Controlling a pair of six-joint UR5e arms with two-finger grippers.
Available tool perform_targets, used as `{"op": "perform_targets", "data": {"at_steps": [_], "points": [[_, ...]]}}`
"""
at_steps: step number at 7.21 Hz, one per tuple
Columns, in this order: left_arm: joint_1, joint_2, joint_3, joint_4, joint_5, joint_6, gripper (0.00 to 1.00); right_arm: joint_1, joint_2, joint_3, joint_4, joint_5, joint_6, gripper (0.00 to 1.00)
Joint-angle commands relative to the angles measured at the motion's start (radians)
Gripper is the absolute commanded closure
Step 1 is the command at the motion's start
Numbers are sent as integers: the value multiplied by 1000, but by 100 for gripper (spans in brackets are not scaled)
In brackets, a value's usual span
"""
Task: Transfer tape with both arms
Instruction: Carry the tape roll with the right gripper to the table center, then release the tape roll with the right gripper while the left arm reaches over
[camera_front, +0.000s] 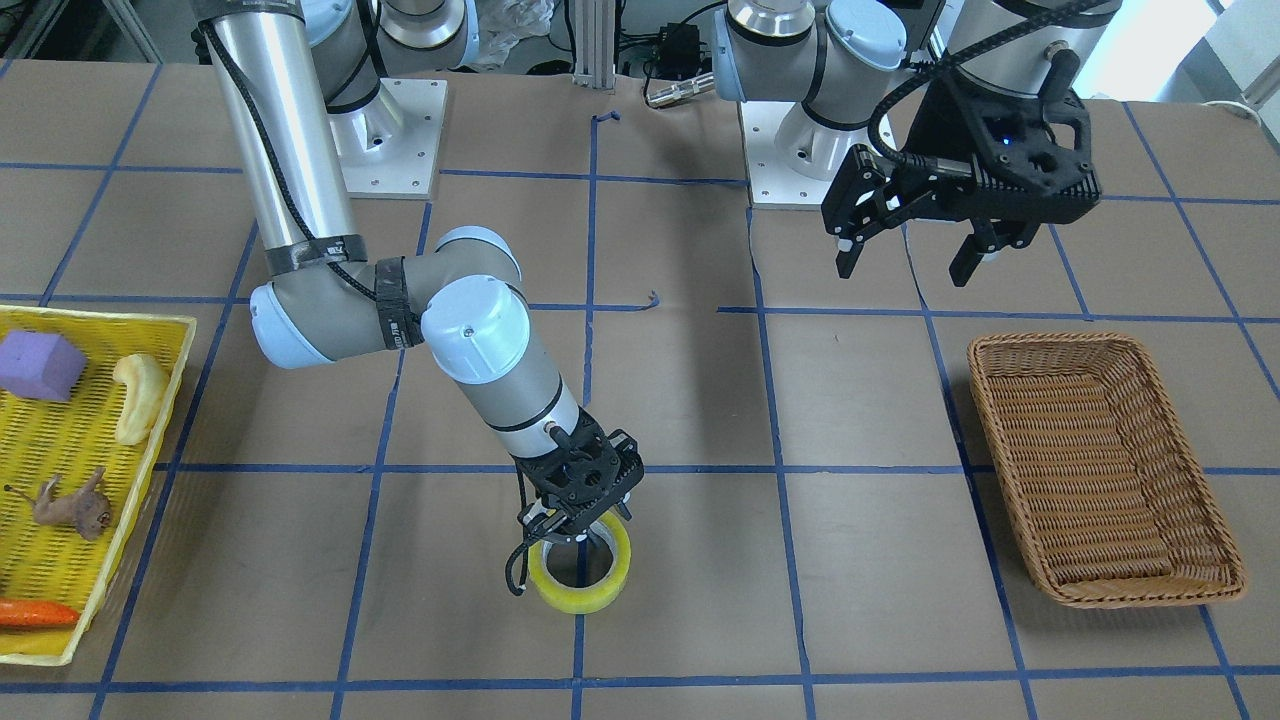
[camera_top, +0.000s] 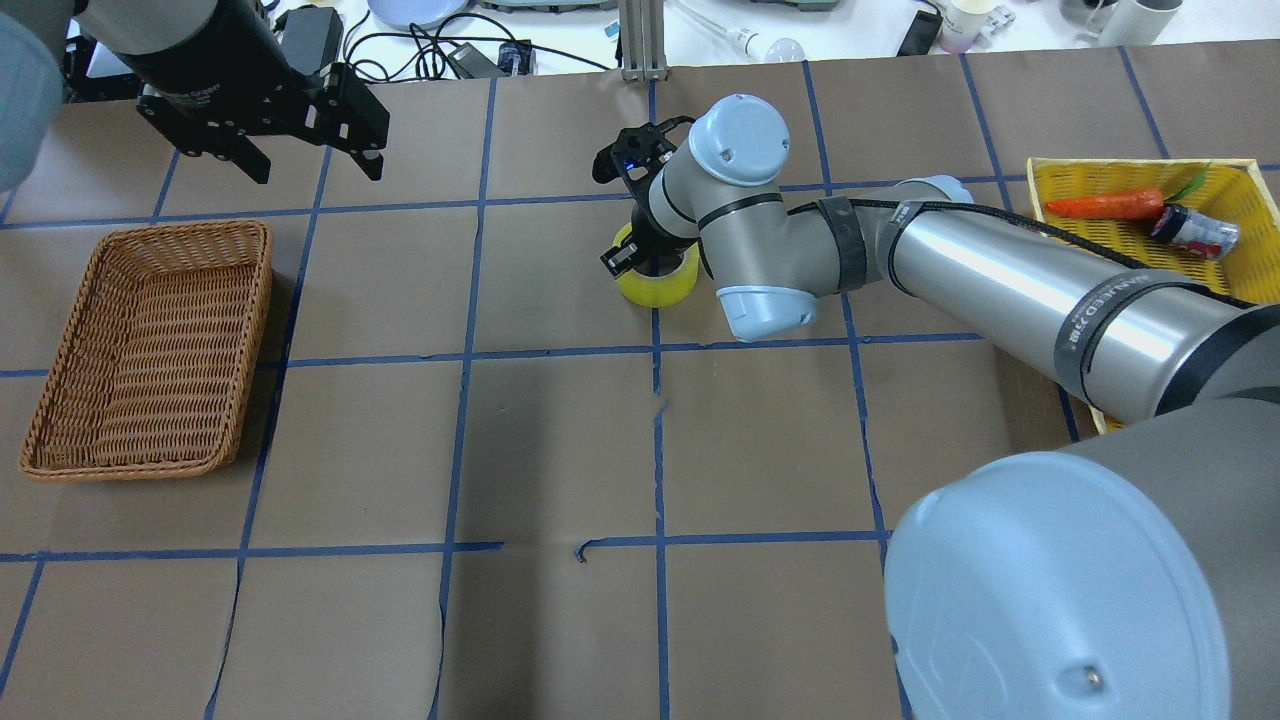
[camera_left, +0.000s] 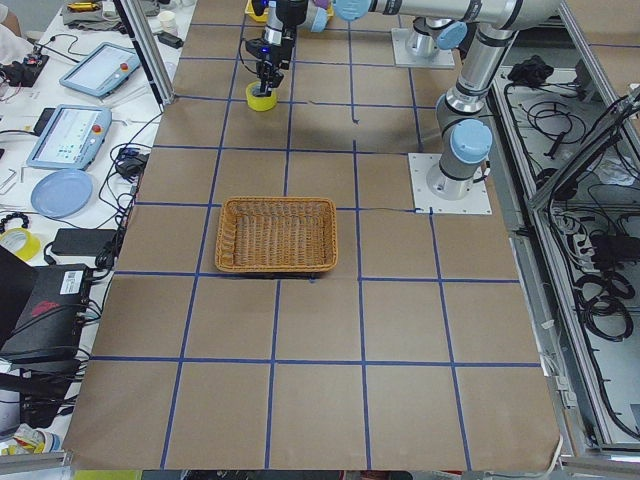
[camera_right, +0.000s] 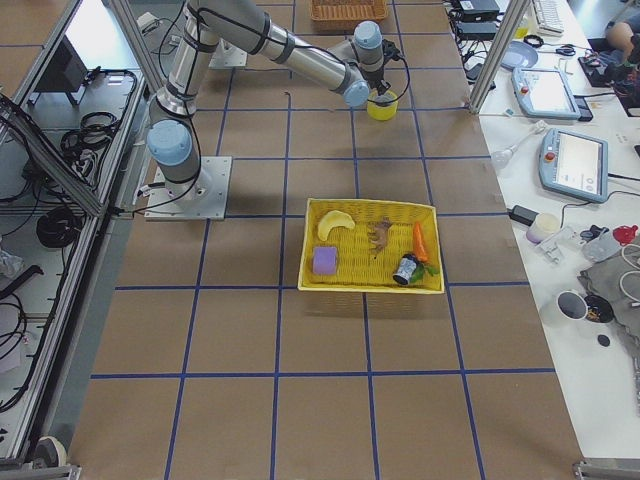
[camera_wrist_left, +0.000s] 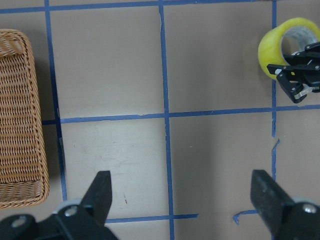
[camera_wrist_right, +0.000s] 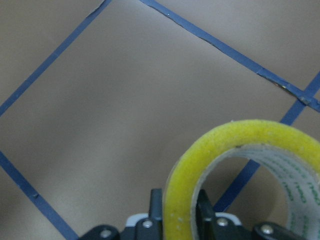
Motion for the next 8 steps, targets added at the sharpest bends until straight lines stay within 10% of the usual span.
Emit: {"op": "perform_targets", "data": {"at_steps": [1,8], "points": [[1,-31,-1,0,1,1,0,-10,-9,-8,5,-15,2,0],[-46,-273,4,225,-13,-171,0,-154,-191,-5,72,-17,-9,0]]}}
